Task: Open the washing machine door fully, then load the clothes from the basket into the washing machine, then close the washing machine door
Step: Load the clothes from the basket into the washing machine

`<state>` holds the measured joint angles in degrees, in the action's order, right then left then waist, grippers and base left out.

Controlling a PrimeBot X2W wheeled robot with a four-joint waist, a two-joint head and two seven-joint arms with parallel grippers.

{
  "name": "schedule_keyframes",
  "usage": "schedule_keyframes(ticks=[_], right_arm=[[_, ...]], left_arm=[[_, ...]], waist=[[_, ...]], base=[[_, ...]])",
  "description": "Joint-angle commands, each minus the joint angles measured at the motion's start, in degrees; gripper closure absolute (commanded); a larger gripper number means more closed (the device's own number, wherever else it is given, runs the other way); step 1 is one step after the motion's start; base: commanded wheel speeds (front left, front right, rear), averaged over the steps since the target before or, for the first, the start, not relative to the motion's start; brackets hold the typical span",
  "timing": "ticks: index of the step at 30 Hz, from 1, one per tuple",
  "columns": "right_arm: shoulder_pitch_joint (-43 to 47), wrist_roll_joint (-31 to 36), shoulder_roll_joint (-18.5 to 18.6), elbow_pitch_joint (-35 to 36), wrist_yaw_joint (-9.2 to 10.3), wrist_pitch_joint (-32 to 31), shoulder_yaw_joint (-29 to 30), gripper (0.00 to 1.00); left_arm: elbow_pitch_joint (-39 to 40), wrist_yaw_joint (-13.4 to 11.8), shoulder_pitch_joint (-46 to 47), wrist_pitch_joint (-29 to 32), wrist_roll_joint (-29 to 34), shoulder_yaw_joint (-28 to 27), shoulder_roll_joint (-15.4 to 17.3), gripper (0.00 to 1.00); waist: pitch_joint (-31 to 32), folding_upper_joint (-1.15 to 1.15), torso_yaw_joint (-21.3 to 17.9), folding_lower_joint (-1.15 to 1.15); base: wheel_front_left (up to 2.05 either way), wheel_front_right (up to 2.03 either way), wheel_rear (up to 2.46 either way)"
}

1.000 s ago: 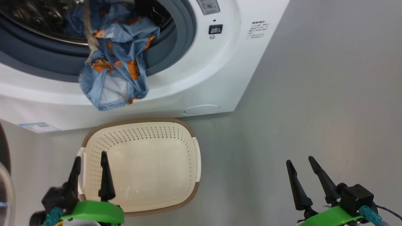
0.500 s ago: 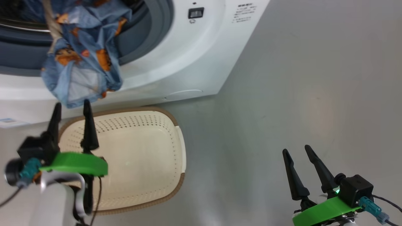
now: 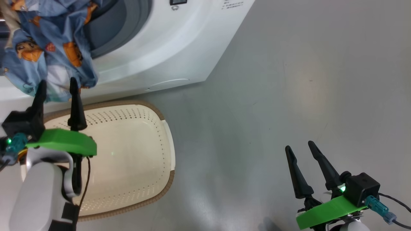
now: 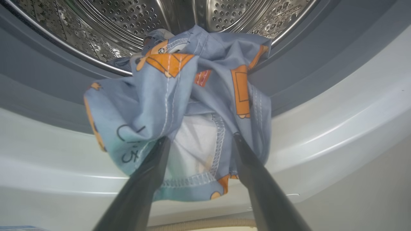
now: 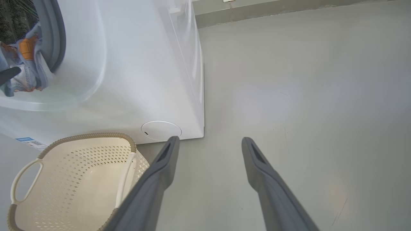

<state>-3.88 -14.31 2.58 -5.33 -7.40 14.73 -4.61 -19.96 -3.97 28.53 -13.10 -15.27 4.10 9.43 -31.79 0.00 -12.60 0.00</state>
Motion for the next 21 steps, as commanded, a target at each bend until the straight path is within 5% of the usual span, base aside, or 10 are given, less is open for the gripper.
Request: schedule_keyframes(ticks=[1, 21], right_arm=[[-0.1, -0.82, 0.3, 1.25, -0.09, 0.27, -1.4, 0.0], [-0.89, -1.08, 0.3, 1.52, -0.09, 0.27, -2.11, 0.0]], left_arm=[[0.36, 0.42, 1.54, -0.22, 0.65, -1.06, 1.6, 0.0], [-6.5, -1.09, 9.48, -1.56, 1.68, 0.81, -0.49, 0.0]], waist=[[-0.66, 0.0, -0.43, 0.0], [-2.67, 0.0, -1.13, 0.0]], base=[[0.0, 0.0, 0.0], [0.0, 0.0, 0.0]])
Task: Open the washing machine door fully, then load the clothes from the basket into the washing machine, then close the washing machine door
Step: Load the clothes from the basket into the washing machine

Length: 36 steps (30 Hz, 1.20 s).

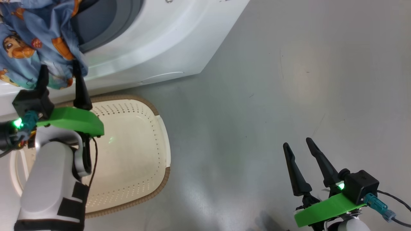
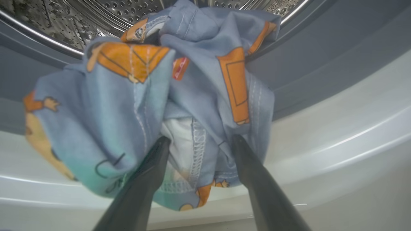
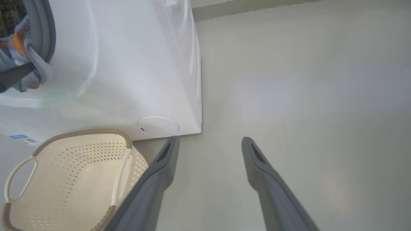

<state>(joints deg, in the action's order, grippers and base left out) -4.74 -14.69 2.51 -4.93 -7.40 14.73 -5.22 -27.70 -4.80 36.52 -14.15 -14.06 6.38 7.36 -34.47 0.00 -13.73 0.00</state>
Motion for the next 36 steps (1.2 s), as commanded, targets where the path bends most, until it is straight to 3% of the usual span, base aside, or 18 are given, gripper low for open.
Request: schedule_keyframes(ticks=[1, 4, 5, 10, 12, 29, 36], right_arm=[[-0.05, -0.76, 0.37, 1.11, -0.09, 0.27, -1.54, 0.0], [-0.08, -0.89, 0.37, 1.05, -0.09, 0.27, -1.76, 0.0], [-0.13, -0.91, 0.37, 1.02, -0.09, 0.27, -1.83, 0.0], [-0.37, -1.05, 0.37, 0.96, -0.09, 0.27, -1.92, 0.0], [-0.4, -1.09, 0.37, 0.86, -0.09, 0.27, -1.99, 0.0], [-0.33, -1.21, 0.37, 0.21, -0.09, 0.27, -2.68, 0.0], [-0.36, -1.73, 0.37, -0.05, -0.09, 0.27, -3.89, 0.0]], left_arm=[[1.11, -0.32, 1.61, -0.57, 0.46, -1.4, 1.37, 0.0], [0.48, -0.88, 2.08, -0.69, 0.87, -1.44, 1.39, 0.0], [0.29, -1.2, 2.34, -0.72, 1.01, -1.63, 1.49, 0.05], [0.06, -2.4, 2.97, -0.82, 1.49, -2.26, 1.39, 0.8], [0.21, -2.48, 2.94, -0.83, 1.52, -2.47, 1.33, 0.99], [6.86, -2.92, 0.83, -0.76, 1.08, -3.64, 1.04, 1.0], [8.62, -2.98, 3.25, 1.73, 1.95, -2.69, 2.36, 1.0]], waist=[[0.0, 0.0, 0.01, 0.0], [-0.03, 0.0, 0.0, 0.0], [-0.08, 0.0, -0.01, 0.0], [-0.22, 0.0, 0.14, 0.0], [-0.13, 0.0, 0.21, 0.0], [1.47, 0.0, 1.01, 0.0], [1.62, 0.0, -0.1, 0.0]], base=[[0.0, 0.0, 0.0], [0.0, 0.0, 0.0], [0.0, 0.0, 0.0], [0.0, 0.0, 0.0], [0.0, 0.0, 0.0], [0.0, 0.0, 0.0], [0.0, 0.0, 0.0]])
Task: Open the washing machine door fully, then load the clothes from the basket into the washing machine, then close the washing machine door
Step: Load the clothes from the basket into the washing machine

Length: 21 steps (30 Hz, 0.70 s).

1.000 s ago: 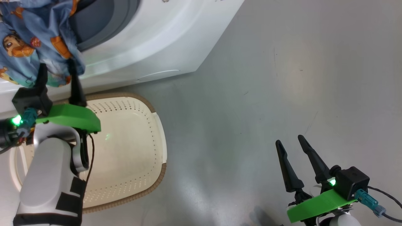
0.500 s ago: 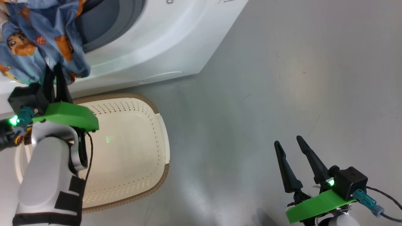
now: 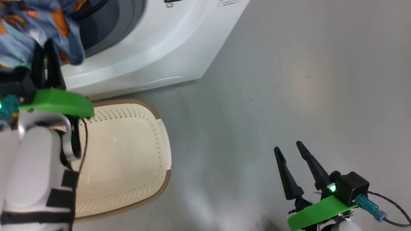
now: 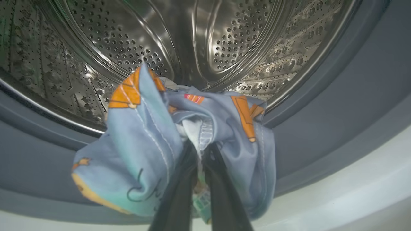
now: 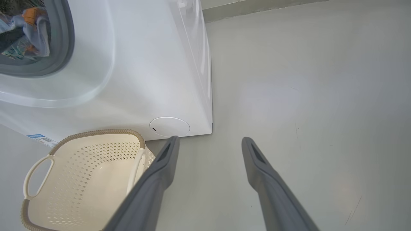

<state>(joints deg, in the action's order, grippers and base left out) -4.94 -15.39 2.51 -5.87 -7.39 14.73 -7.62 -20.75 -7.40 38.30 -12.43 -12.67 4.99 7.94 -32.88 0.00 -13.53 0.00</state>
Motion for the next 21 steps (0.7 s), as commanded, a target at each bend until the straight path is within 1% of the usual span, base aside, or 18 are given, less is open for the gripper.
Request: schedule_keyframes(ticks=[1, 6, 11, 17, 21], right_arm=[[-0.18, -1.19, 0.37, 0.84, -0.1, 0.27, -1.78, 0.0], [-0.19, -2.07, 0.37, 0.41, -0.1, 0.27, -3.31, 0.0], [0.08, -3.08, 0.37, 0.17, -0.1, 0.27, -5.11, 0.0], [1.09, -3.6, 0.37, -0.38, -0.1, 0.27, -7.67, 0.0], [2.06, -3.64, 0.37, -0.3, -0.1, 0.27, -8.34, 0.0]], left_arm=[[1.42, -0.37, 2.42, 0.59, 0.88, -1.11, 2.21, 1.0], [-2.28, -0.14, 9.33, 3.3, 2.41, -0.38, 4.63, 1.0], [-9.96, 0.73, 17.47, 4.63, 3.26, -0.27, 7.47, 1.0], [-21.32, 0.45, 24.83, 4.86, 5.17, -0.62, 12.99, 1.0], [-27.22, 0.81, 30.17, 4.74, 5.26, -1.16, 15.95, 1.0]], waist=[[0.0, 0.0, -0.68, 0.0], [-0.15, 0.0, -3.18, 0.0], [-0.77, 0.0, -6.37, 0.0], [-1.26, 0.0, -10.94, 0.0], [-2.45, 0.0, -12.93, 0.0]], base=[[0.0, 0.0, 0.0], [0.0, 0.0, 0.0], [0.0, 0.0, 0.0], [0.0, 0.0, 0.0], [0.0, 0.0, 0.0]])
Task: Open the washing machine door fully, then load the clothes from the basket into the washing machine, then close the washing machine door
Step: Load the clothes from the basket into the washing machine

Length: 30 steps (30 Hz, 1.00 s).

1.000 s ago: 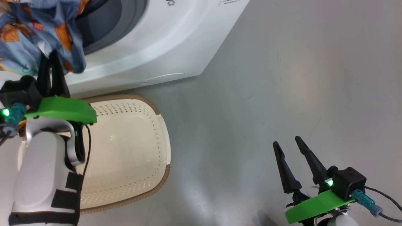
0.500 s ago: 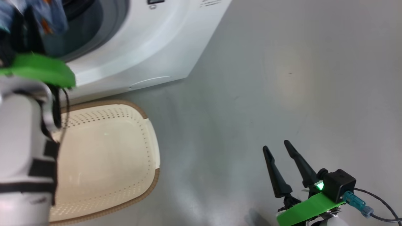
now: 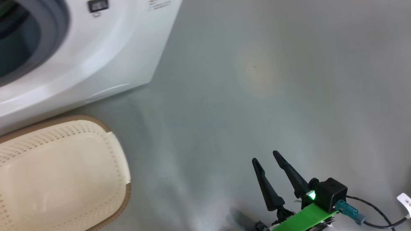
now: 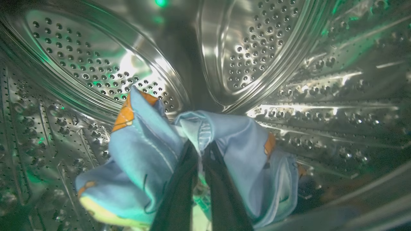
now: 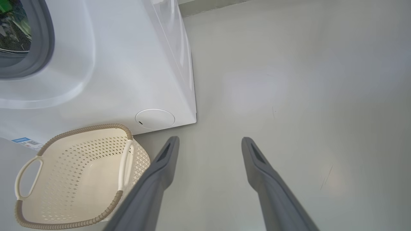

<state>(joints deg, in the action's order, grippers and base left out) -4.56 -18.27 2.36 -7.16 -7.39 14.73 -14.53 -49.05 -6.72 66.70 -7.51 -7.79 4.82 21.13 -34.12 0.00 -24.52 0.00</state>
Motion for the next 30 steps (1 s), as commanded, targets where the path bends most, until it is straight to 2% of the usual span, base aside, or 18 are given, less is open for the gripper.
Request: schedule_keyframes(ticks=[1, 8, 12, 16, 18, 19, 20, 22, 23, 24, 30], right_arm=[[1.84, -0.76, 0.52, 1.04, -0.1, 0.27, -1.57, 0.0], [2.73, -1.17, 0.52, 1.61, -0.1, 0.27, -1.96, 0.0], [3.28, -1.36, 0.52, 1.82, -0.1, 0.27, -2.25, 0.0], [3.62, -1.12, 0.52, 1.53, -0.1, 0.27, -2.4, 0.0], [3.78, -0.91, 0.52, 1.31, -0.1, 0.27, -2.34, 0.0], [3.8, -0.74, 0.52, 1.2, -0.1, 0.27, -2.12, 0.0], [3.8, -0.74, 0.52, 1.2, -0.1, 0.27, -2.12, 0.0], [3.92, -0.46, 0.52, 1.06, -0.1, 0.27, -1.81, 0.0], [3.98, -0.3, 0.52, 1.03, -0.1, 0.27, -1.7, 0.0], [4.02, -0.25, 0.52, 1.03, -0.1, 0.27, -1.61, 0.0], [3.74, -0.33, 0.52, 0.89, -0.1, 0.27, -1.35, 0.0]], left_arm=[[-0.13, 0.36, 3.08, -0.3, 0.53, -0.94, 3.55, 1.0], [-6.46, 1.18, 11.27, -1.75, 1.83, 0.16, 7.14, 1.0], [-11.04, 1.42, 13.82, 0.62, 3.09, 1.67, 8.49, 1.0], [-14.19, 1.49, 14.72, 2.22, 4.23, 3.16, 8.87, 1.0], [-15.78, 1.68, 14.97, 2.48, 4.33, 3.65, 8.61, 0.97], [-17.26, 1.67, 15.09, 2.59, 4.07, 3.76, 8.25, 0.75], [-17.26, 1.67, 15.09, 2.59, 4.07, 3.76, 8.25, 0.75], [-18.74, 1.52, 14.94, 2.89, 3.74, 3.82, 7.62, 0.56], [-19.42, 1.54, 14.86, 3.12, 3.58, 3.91, 7.15, 0.31], [-19.98, 1.61, 14.83, 3.29, 3.39, 3.96, 6.73, 0.0], [-21.42, 0.32, 13.34, -0.46, 1.31, 3.08, 3.27, 0.0]], waist=[[-1.47, 0.0, -2.34, 0.0], [-2.96, 0.0, -4.14, 0.0], [-3.25, 0.0, -4.49, 0.0], [-3.05, 0.0, -4.52, 0.0], [-2.72, 0.0, -4.44, 0.0], [-2.23, 0.0, -4.34, 0.0], [-2.23, 0.0, -4.34, 0.0], [-1.49, 0.0, -4.05, 0.0], [-1.09, 0.0, -3.8, 0.0], [-0.74, 0.0, -3.58, 0.0], [1.97, 0.0, -1.77, 0.0]], base=[[0.0, 0.0, 0.0], [0.0, 0.0, 0.0], [0.0, 0.0, 0.0], [0.0, 0.0, 0.0], [0.0, 0.0, 0.0], [0.0, 0.0, 0.0], [0.0, 0.0, 0.0], [0.0, 0.0, 0.0], [0.0, 0.0, 0.0], [0.0, 0.0, 0.0], [0.0, 0.0, 0.0]])
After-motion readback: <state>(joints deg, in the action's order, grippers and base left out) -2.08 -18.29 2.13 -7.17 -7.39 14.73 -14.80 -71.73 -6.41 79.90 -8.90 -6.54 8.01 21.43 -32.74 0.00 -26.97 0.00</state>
